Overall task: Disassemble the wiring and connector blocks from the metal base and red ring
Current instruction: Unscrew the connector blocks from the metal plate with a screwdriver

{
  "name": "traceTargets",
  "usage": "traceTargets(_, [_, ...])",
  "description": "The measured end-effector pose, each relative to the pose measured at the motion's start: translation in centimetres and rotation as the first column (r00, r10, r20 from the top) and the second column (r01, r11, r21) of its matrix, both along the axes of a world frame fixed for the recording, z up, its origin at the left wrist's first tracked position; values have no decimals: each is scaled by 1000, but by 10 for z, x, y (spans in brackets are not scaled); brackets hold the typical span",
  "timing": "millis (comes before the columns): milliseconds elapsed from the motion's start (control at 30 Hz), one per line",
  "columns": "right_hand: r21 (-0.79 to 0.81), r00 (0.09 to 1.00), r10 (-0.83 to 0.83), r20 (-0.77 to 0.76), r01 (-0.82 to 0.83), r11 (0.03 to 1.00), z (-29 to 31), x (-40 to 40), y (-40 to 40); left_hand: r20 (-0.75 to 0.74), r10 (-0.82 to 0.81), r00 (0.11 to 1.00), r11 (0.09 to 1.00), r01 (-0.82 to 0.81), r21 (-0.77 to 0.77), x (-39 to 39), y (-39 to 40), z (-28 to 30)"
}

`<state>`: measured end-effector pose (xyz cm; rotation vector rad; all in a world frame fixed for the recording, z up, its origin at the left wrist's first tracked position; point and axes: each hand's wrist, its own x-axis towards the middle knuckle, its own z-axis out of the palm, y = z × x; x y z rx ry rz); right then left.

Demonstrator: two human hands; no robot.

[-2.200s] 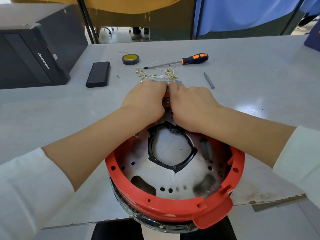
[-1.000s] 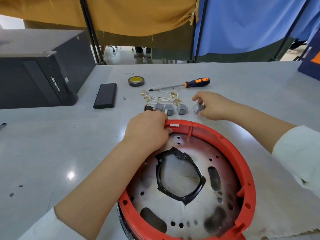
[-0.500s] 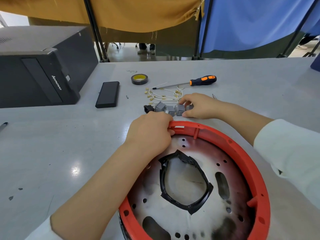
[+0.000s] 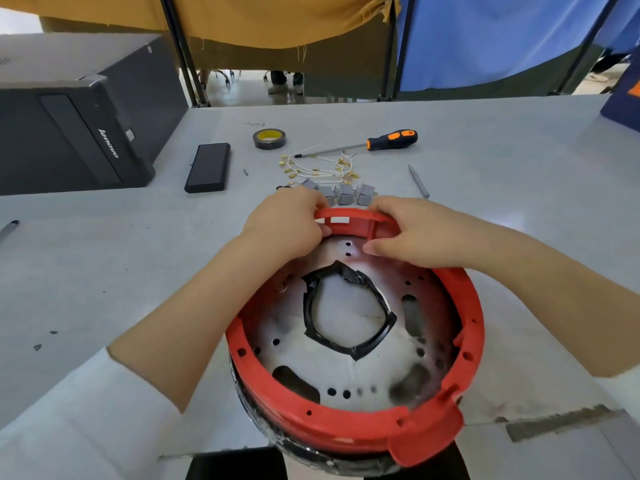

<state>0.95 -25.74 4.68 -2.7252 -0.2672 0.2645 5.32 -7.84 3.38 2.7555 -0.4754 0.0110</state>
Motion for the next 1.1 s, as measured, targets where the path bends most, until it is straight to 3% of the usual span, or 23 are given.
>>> traceTargets(67, [-70, 997, -62, 34, 64, 995, -7, -9, -7, -91, -13, 996, 997, 19, 71, 1, 7, 6])
traceTargets(167, [-45, 987, -141, 72, 145, 988, -5, -14, -17, -226, 4, 974, 992, 25, 128, -3, 21, 11])
traceTargets(300, [-2, 970, -145, 197, 149, 989, 13, -18, -22, -333, -3, 943, 988, -49, -146, -15, 37, 23])
traceTargets(467, [98, 920, -132, 368, 103, 990, 42, -24, -21, -508, -158, 847, 888, -103, -448, -30, 60, 44])
traceTargets(600, [240, 918, -161, 363, 75, 968, 54, -25, -22, -408, -143, 902, 767, -159, -621, -40, 64, 42])
traceTargets(733, [577, 958, -261, 116, 149, 803, 61, -32, -24, -272, -109, 956, 630, -146, -763, -44, 70, 43])
traceTargets(833, [682, 983, -183, -18, 145, 717, 66, -37, -22, -196, -86, 977, 539, -120, -834, -44, 72, 43])
traceTargets(933, [752, 979, -198, -42, 161, 639, 75, -35, -22, -165, -101, 981, 421, -108, -901, -45, 69, 41])
traceTargets(1000, [811, 992, -121, -26, 92, 578, 83, -33, -23, -157, -125, 980, 387, -97, -917, -46, 68, 40])
traceTargets(1100, [844, 994, -97, 48, 11, 537, 98, -34, -23, -145, -313, 939, 443, 9, -896, -43, 75, 48])
